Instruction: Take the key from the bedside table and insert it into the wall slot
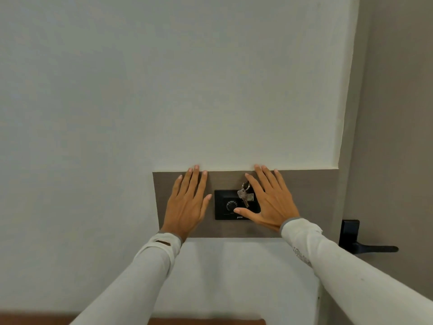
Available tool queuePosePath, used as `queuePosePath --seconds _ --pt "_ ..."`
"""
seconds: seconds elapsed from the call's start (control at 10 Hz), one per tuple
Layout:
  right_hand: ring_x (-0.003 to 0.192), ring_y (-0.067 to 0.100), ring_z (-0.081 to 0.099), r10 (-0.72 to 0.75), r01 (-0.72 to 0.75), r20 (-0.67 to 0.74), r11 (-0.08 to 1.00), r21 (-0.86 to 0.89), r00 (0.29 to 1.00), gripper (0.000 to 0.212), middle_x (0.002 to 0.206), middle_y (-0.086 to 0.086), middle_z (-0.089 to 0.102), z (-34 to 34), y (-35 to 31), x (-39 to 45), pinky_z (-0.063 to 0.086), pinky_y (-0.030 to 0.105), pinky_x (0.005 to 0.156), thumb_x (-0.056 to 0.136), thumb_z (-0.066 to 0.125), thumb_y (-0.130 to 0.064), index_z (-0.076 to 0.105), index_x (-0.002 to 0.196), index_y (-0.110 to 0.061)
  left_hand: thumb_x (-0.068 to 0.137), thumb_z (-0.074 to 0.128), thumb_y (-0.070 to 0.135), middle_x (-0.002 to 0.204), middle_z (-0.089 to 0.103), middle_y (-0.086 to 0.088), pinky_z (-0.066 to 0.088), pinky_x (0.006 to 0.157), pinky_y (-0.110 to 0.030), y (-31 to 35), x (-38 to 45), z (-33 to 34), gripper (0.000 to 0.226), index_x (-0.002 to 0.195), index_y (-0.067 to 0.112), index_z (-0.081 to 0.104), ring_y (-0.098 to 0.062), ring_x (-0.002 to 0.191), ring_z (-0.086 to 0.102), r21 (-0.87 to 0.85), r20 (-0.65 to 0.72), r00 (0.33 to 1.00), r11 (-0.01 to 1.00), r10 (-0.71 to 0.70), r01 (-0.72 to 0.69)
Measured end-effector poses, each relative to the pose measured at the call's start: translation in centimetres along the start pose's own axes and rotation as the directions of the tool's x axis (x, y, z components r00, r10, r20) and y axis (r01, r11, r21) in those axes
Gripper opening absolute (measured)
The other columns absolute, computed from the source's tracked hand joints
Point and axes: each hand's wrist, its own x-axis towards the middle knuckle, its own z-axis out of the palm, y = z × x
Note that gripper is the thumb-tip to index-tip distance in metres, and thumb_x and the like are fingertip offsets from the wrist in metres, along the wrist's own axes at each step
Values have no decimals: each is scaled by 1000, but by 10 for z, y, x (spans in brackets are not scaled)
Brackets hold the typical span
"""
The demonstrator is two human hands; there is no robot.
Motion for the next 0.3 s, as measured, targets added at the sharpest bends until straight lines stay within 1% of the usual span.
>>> queuePosePath --seconds 0.1,0.2,0.3 --pt "153 32 20 9 -9 11 1000 -2 1000 103 165 14 25 -3 -1 -2 18 56 125 78 27 -90 25 155 -20 106 24 44 168 28 -22 36 123 -57 -1 0 -8 66 160 7 29 -36 156 25 31 -4 1000 1000 -5 5" --pt "152 28 24 20 -21 6 999 47 1000 101 164 9 28 -12 -2 2 20 53 125 79 27 -88 17 156 -23 106 27 46 167 30 -23 39 121 -58 -4 4 -23 67 159 7 31 -38 155 29 41 -16 1000 999 -5 5" --pt "155 20 16 27 -26 -3 982 189 1000 95 167 3 21 -30 -7 1 17 52 126 84 33 -82 7 157 -27 104 31 51 167 30 -23 38 121 -59 -8 11 -47 71 159 7 32 -38 155 29 35 -67 997 999 -25 27"
